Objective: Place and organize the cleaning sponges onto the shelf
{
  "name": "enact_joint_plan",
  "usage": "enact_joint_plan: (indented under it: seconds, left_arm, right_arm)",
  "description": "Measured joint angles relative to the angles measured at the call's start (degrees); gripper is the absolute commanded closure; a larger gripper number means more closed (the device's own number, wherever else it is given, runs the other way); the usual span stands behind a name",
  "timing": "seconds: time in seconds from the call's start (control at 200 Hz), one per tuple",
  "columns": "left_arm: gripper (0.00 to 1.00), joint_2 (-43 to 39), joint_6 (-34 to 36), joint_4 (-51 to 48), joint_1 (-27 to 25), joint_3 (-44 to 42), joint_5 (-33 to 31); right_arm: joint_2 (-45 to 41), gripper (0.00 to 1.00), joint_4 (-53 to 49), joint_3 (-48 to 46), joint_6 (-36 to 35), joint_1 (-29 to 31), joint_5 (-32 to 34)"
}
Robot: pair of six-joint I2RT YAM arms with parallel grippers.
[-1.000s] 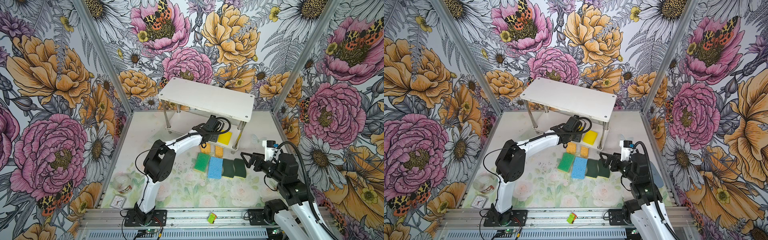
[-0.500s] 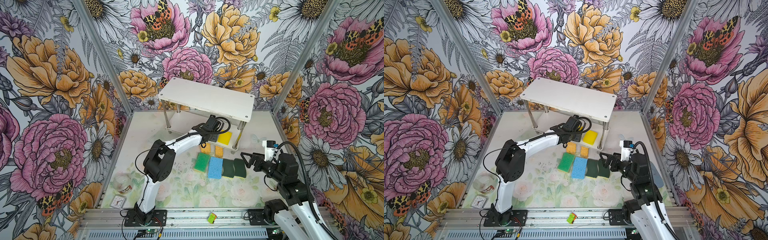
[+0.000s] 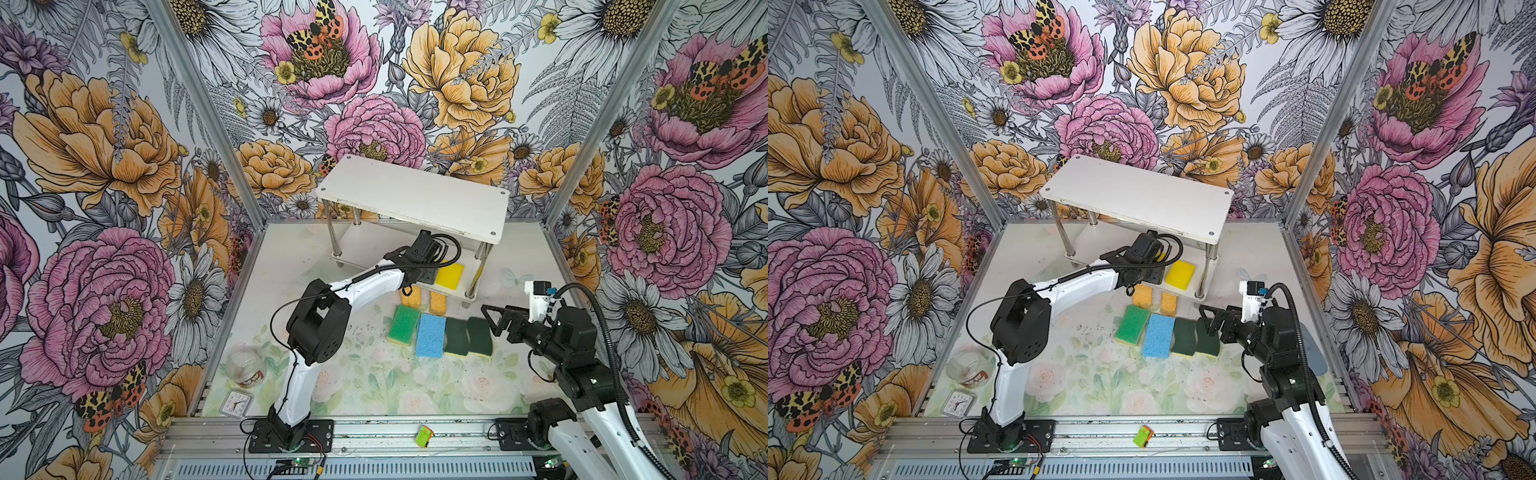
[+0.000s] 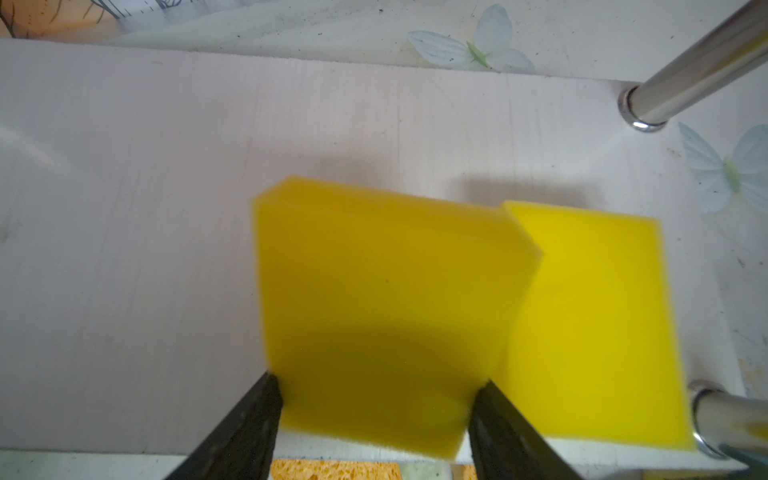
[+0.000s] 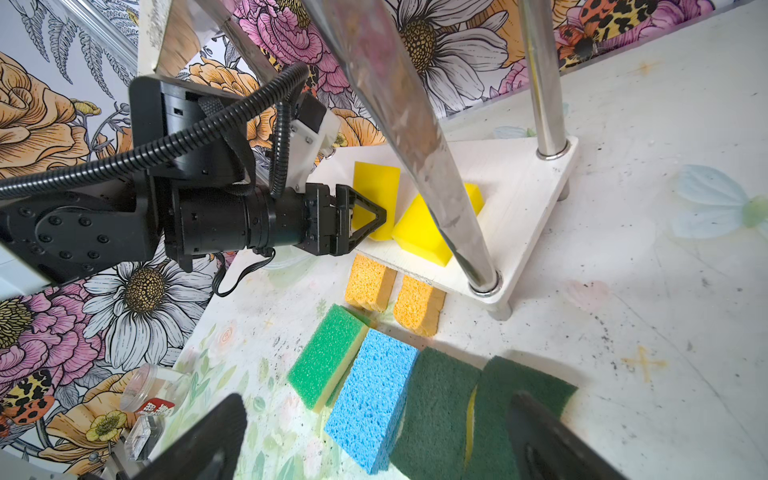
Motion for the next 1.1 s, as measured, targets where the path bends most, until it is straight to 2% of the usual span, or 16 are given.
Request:
enact_joint_plan:
  seconds: [1.101]
  left_arm:
    - [0.27,0.00,0.00,-0.02,0.48,0.00,0.20]
  right_arm:
    - [0.00,0.00,-0.02,-0.28,0.00,0.00,-0.02]
